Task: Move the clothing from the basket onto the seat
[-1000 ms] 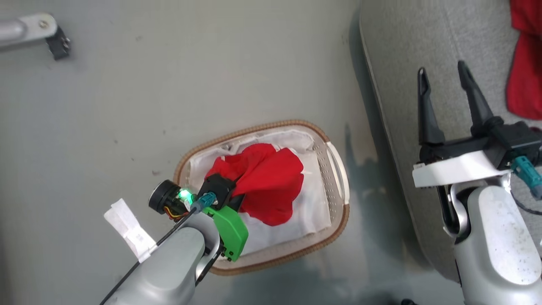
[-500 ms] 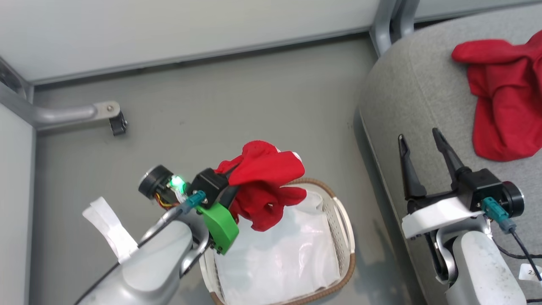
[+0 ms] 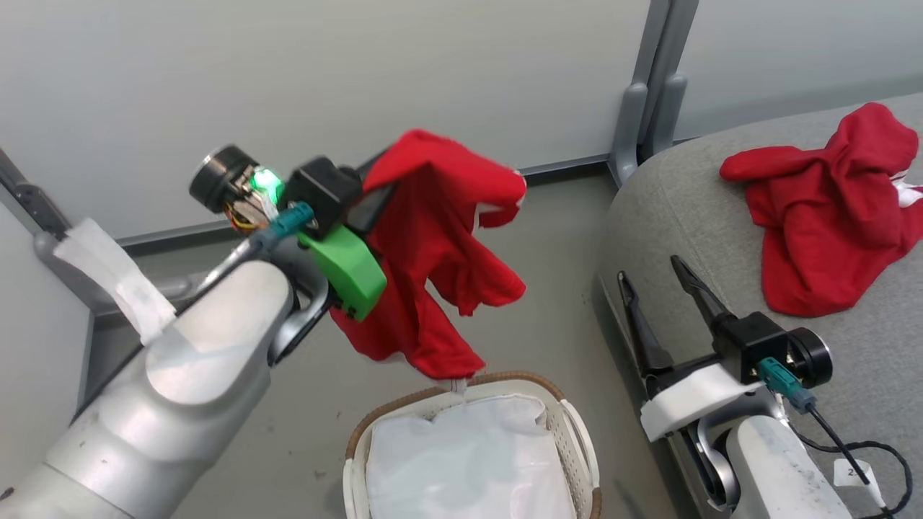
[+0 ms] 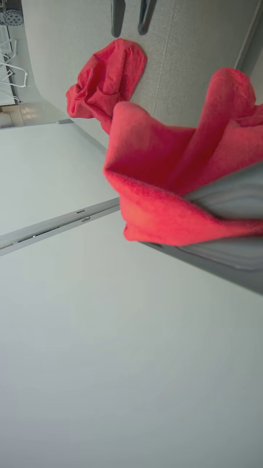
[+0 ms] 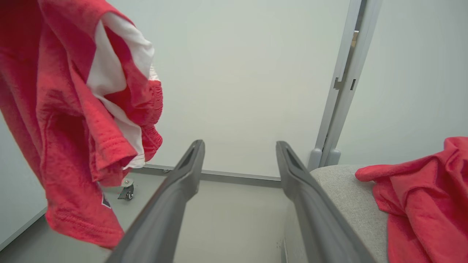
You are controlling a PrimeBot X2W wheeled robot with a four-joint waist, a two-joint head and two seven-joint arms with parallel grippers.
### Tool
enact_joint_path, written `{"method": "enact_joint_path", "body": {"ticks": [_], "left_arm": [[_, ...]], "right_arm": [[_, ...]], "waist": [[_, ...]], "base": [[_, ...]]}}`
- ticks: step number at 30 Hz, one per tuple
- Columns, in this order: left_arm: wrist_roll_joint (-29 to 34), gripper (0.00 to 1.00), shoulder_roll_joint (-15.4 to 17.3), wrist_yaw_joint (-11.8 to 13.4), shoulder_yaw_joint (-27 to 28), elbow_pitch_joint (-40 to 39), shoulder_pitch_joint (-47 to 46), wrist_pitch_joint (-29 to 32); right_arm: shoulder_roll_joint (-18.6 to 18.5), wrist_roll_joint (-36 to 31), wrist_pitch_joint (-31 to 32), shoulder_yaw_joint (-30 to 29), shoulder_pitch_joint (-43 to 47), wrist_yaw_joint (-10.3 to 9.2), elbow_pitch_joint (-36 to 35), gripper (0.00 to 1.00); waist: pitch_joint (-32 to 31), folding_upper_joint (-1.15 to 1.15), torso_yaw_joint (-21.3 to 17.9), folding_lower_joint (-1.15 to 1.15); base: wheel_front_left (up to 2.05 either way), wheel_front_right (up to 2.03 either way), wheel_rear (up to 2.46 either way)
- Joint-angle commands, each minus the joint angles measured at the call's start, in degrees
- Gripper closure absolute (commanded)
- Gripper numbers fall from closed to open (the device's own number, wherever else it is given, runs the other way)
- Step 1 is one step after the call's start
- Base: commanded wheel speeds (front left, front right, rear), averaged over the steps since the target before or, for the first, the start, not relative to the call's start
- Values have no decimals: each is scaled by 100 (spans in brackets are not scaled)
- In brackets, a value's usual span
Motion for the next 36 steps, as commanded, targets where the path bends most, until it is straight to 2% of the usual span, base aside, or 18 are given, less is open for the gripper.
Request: {"method": "enact_joint_path", "body": {"ticks": [1, 15, 26, 32, 33, 34, 35, 36], "left_arm": [[-76, 100, 1, 39, 71, -43, -116, 19], [-199, 100, -280, 107, 71, -5, -428, 104], [-252, 100, -611, 110, -104, -164, -483, 165], [-295, 100, -707, 103, -197, -329, -391, 206], [-308, 100, -707, 106, -203, -353, -351, 205], [-333, 100, -698, 119, -209, -376, -298, 200], [-361, 100, -684, 132, -206, -388, -247, 199], [-382, 100, -655, 149, -202, -394, -190, 197]], "right_arm": [[-17, 29, -28, 67, -76, -8, 42, 0], [-18, 233, -27, 1288, -891, -8, 293, 0], [-18, 569, -28, 2019, -1678, -8, 1386, 0], [-19, 747, -27, 2230, -2027, -8, 1634, 0], [-18, 751, -27, 2224, -2060, -8, 1643, 50], [-18, 759, -27, 2215, -2101, -8, 1629, 71], [-18, 767, -27, 2202, -2120, -8, 1613, 78], [-18, 772, -27, 2190, -2127, -8, 1600, 100]], "waist": [[-99, 28, -69, 1], [-247, 28, 30, 1], [-305, 28, 270, 1], [-295, 28, 343, 1], [-292, 28, 352, 1], [-285, 28, 360, 1], [-280, 28, 367, 1], [-273, 28, 372, 1]], "base": [[0, 0, 0], [0, 0, 0], [0, 0, 0], [0, 0, 0], [0, 0, 0], [0, 0, 0], [0, 0, 0], [0, 0, 0]]}}
